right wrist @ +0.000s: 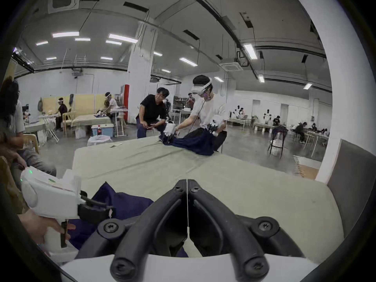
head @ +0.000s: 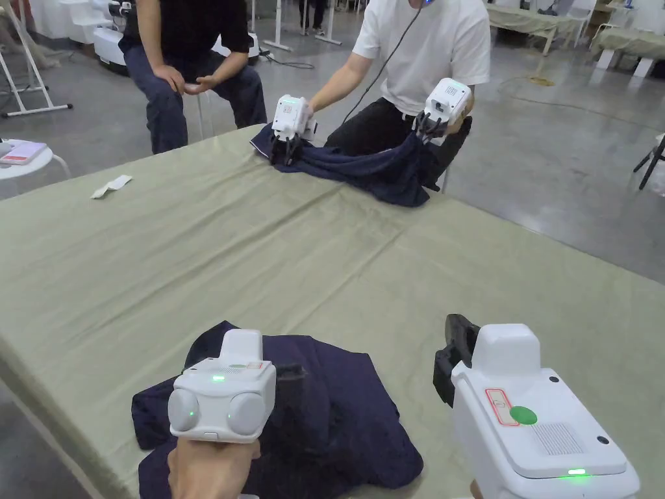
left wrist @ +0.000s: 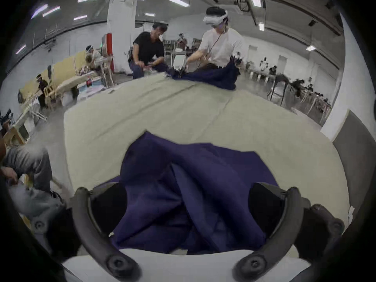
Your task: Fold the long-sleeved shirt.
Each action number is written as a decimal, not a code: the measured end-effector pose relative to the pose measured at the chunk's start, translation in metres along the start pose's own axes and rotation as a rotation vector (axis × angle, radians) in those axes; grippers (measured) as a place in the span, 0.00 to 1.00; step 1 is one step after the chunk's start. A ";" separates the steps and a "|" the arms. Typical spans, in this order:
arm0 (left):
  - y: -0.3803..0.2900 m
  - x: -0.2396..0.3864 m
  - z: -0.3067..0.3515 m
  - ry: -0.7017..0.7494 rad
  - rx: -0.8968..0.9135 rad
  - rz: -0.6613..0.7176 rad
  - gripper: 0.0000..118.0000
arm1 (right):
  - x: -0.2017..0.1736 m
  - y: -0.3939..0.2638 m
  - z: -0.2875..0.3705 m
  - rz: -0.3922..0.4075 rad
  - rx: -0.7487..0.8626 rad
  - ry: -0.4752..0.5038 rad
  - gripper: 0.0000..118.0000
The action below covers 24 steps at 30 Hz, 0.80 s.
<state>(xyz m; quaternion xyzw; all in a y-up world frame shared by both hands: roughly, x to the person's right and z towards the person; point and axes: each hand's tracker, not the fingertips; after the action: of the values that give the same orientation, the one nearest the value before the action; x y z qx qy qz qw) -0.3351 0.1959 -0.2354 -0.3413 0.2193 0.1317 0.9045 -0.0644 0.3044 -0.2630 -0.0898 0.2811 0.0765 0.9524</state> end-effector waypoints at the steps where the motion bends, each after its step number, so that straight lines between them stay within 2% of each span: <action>1: -0.003 0.001 -0.010 0.011 -0.020 0.021 0.93 | 0.001 -0.002 -0.003 0.006 -0.006 -0.001 0.00; 4: -0.005 -0.001 -0.054 0.018 -0.143 0.092 0.93 | 0.005 -0.008 -0.011 0.015 -0.027 -0.013 0.00; 6: -0.018 0.000 -0.079 0.018 -0.300 0.125 0.92 | 0.008 -0.013 -0.016 0.006 -0.047 -0.018 0.00; 7: -0.025 0.000 -0.088 0.028 -0.343 0.097 0.90 | 0.009 -0.016 -0.017 0.006 -0.057 -0.017 0.00; 9: -0.038 -0.004 -0.080 -0.018 -0.261 0.091 0.86 | 0.012 -0.020 -0.017 0.006 -0.069 -0.020 0.00; 10: -0.035 -0.004 -0.073 -0.012 -0.247 0.087 0.70 | 0.014 -0.022 -0.016 0.005 -0.075 -0.019 0.00; 11: -0.032 -0.003 -0.066 -0.058 -0.224 0.083 0.48 | 0.016 -0.024 -0.014 0.007 -0.078 -0.020 0.00; 12: -0.029 0.001 -0.058 -0.108 -0.195 0.081 0.30 | 0.019 -0.026 -0.012 0.006 -0.078 -0.025 0.00; 13: -0.028 0.006 -0.046 -0.064 -0.165 0.053 0.25 | 0.023 -0.026 -0.010 0.000 -0.081 -0.032 0.00; 14: -0.024 0.010 -0.036 -0.070 -0.133 0.031 0.23 | 0.026 -0.026 -0.006 -0.011 -0.084 -0.035 0.00; 17: -0.007 0.019 0.001 -0.206 -0.062 0.121 0.22 | 0.040 -0.022 0.016 -0.032 -0.058 -0.061 0.00; 24: 0.034 0.112 0.109 -0.460 0.152 0.033 0.22 | 0.097 -0.006 0.086 -0.069 0.038 -0.186 0.00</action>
<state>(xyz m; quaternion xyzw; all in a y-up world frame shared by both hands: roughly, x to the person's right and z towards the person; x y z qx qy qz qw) -0.2177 0.3047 -0.2357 -0.2294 0.0222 0.2038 0.9515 0.0620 0.3258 -0.2440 -0.0742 0.1898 0.0461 0.9779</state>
